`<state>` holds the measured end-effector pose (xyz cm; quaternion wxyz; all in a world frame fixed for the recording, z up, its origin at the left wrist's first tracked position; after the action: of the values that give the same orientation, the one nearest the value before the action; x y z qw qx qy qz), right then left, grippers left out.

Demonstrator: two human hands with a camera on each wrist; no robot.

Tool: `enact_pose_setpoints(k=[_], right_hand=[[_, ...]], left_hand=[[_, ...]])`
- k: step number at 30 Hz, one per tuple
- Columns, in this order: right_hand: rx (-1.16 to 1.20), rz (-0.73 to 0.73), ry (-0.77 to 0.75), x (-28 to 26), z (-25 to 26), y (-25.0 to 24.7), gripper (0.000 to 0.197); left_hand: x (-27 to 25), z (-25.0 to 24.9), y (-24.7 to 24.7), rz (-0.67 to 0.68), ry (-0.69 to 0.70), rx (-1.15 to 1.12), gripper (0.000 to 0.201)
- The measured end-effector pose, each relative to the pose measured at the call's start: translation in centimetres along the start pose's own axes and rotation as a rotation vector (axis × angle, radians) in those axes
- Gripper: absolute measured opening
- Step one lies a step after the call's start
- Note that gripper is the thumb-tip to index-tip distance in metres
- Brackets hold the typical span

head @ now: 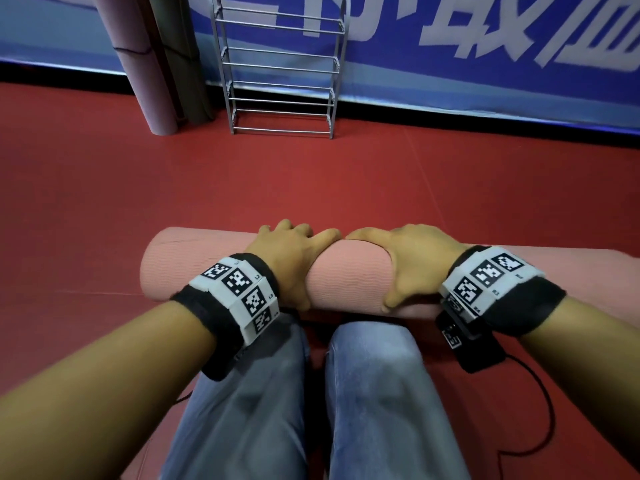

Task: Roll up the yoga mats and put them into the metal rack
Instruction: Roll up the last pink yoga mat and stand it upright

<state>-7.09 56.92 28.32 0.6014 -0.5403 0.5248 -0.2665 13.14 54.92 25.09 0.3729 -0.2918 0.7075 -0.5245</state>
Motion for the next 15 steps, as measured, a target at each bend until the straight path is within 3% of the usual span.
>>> enact_pose_setpoints(k=[6,10,15], right_hand=[[0.098,0.066,-0.082,2.8,0.7,0.4,0.110],[0.240,0.182,-0.075,3.8,0.3,2.4,0.113],[0.362,0.267,-0.048,4.5,-0.2,3.2,0.121]], left_hand=[[-0.9,1.6,-0.3,0.050,-0.074,-0.062,0.100],[0.2,1.1,0.1,0.167,-0.108,-0.018,0.119],[0.9,0.9,0.5,0.146,-0.119,-0.037,0.117]])
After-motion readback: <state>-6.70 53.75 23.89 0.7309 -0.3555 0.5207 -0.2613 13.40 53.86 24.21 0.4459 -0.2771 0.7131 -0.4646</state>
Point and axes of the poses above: each hand's wrist, its own x-axis towards the middle knuckle, its own y-axis out of the palm, z = x × y, the point moved 1 cm from there along x, towards the middle knuckle, and after that the axes turned 9 degrees about -x, right-handed, at the moved point
